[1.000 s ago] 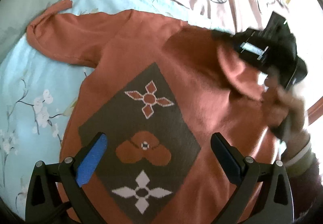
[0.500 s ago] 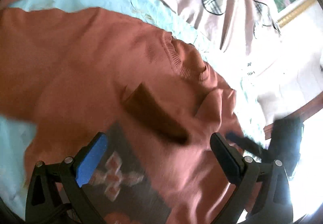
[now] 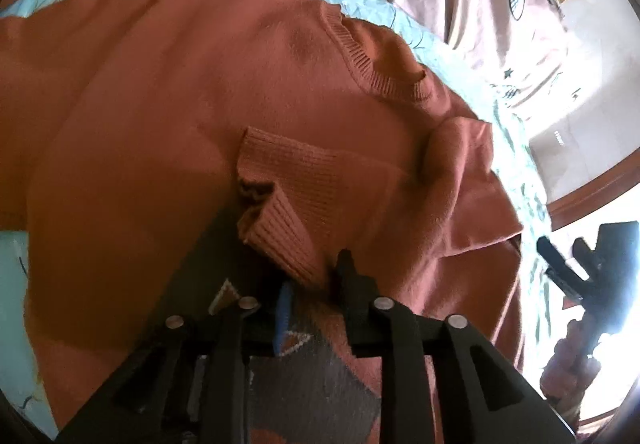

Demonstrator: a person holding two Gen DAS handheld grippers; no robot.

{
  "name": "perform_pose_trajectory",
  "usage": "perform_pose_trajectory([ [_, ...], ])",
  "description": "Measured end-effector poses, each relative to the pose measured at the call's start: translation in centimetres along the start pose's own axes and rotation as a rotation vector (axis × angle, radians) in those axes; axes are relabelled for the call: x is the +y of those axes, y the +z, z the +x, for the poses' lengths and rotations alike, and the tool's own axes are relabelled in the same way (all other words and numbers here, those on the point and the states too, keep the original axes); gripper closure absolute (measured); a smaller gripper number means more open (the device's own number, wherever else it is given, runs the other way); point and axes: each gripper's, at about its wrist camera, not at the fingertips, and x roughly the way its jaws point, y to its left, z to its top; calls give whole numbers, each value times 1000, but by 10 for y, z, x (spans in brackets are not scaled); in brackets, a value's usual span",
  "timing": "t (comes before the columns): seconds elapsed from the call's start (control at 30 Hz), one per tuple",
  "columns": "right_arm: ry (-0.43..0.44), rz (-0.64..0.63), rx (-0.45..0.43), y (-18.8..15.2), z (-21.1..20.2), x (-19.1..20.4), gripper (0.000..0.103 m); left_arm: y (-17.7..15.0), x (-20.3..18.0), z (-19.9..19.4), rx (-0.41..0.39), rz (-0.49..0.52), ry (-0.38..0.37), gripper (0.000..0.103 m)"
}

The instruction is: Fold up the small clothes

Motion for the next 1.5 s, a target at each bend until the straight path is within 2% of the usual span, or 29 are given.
perform_pose_trajectory([
  [0.07, -8, 5, -10, 0, -5, -1, 49, 12, 3, 3, -6, -18, -22, 61],
  [0.13, -17, 19, -29, -1, -12, -5, 49, 25, 3, 8, -16, -20, -48, 59],
  [0.17, -23, 24, -36, -1, -15, -7, 49, 30, 4, 13, -12, -19, -63, 67],
  [0.2, -32, 31, -46, 0, -18, -10, 49, 33, 3, 17, -12, -10, -63, 80],
  [0.23, -45, 38, -57, 1, -23, -14, 49, 35, 0, 20, -13, 11, -45, 98],
  [0.3, -84, 43, -81, 4, -34, -21, 48, 33, -10, 13, -47, 73, -7, 98],
  [0.37, -140, 42, -123, 10, -48, -31, 48, 29, -15, -11, -165, 108, 57, 99],
  [0.43, -211, 44, -149, 19, -58, -43, 47, 28, 2, -30, -238, 58, 75, 99],
  [0.5, -305, 34, -158, 31, -58, -56, 45, 33, 25, -31, -261, -20, 129, 99],
  [0.53, -346, 31, -140, 39, -52, -64, 43, 34, 37, -30, -252, -56, 125, 99],
  [0.6, -389, 33, -97, 51, -38, -76, 43, 34, 47, -30, -242, -84, 66, 99],
  [0.73, -410, 19, 2, 66, 7, -93, 42, 32, 36, -38, -303, -58, 103, 99],
  [0.83, -402, 18, 54, 68, 34, -100, 42, 37, 47, -50, -364, -136, 110, 99],
  [0.87, -392, 20, 63, 67, 39, -100, 42, 37, 52, -51, -362, -151, 94, 99],
  [0.93, -357, 26, 83, 64, 48, -101, 42, 37, 54, -50, -339, -142, 93, 99],
  [1.03, -349, 19, 86, 62, 54, -99, 43, 35, 46, -47, -324, -102, 114, 99],
  [1.07, -346, 13, 91, 62, 55, -97, 55, 34, 45, -46, -326, -99, 112, 99],
  [1.1, -352, -8, 99, 62, 57, -93, 83, 32, 45, -47, -330, -99, 110, 99],
  [1.13, -372, -32, 109, 63, 58, -88, 94, 29, 44, -48, -333, -97, 105, 99],
  [1.27, -436, -32, 11, 83, 28, -89, 94, 27, 26, -46, -335, -56, 58, 98],
  [1.33, -446, 16, 30, 85, 28, -106, 94, 25, 19, -41, -331, -25, 63, 98],
  [1.43, -500, 10, 86, 77, 42, -115, 92, 23, 16, -28, -301, 1, 110, 98],
  [1.5, -529, 12, 57, 76, 35, -109, 87, 20, 21, -24, -282, -6, 118, 97],
])
